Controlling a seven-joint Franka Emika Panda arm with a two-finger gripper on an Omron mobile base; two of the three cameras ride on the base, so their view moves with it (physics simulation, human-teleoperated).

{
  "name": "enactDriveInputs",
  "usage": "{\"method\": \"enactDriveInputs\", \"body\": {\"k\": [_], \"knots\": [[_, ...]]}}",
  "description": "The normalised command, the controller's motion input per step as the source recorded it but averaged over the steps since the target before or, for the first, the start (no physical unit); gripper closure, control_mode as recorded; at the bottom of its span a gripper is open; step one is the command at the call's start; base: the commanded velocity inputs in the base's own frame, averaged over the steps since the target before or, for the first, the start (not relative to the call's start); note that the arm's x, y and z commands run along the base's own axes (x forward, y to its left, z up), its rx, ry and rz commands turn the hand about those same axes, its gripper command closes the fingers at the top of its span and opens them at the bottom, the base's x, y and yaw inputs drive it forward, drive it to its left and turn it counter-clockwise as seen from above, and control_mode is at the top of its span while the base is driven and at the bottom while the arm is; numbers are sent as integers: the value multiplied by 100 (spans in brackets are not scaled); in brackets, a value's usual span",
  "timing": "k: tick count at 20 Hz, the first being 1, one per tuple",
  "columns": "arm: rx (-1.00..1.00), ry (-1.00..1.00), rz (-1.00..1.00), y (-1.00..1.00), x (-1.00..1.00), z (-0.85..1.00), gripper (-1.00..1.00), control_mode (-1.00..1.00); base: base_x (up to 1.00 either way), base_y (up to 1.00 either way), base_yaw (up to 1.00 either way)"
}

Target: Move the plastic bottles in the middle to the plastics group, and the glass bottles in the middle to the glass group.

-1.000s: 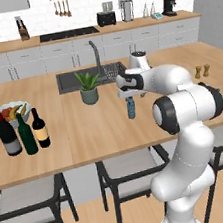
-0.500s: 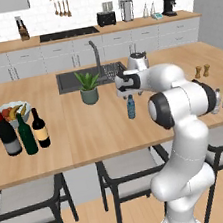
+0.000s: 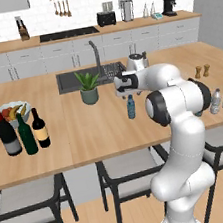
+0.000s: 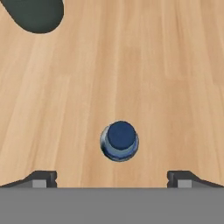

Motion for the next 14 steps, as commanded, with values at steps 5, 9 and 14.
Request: {"method": "enactDriveInputs", "body": {"k": [5, 9, 14], "knots": [[0, 0, 0, 0, 22, -19, -100, -100, 0, 0, 0], [0, 0, 0, -1, 7, -5, -100, -100, 0, 0, 0], [0, 0, 0, -7, 0, 0, -100, -100, 0, 0, 0]]}}
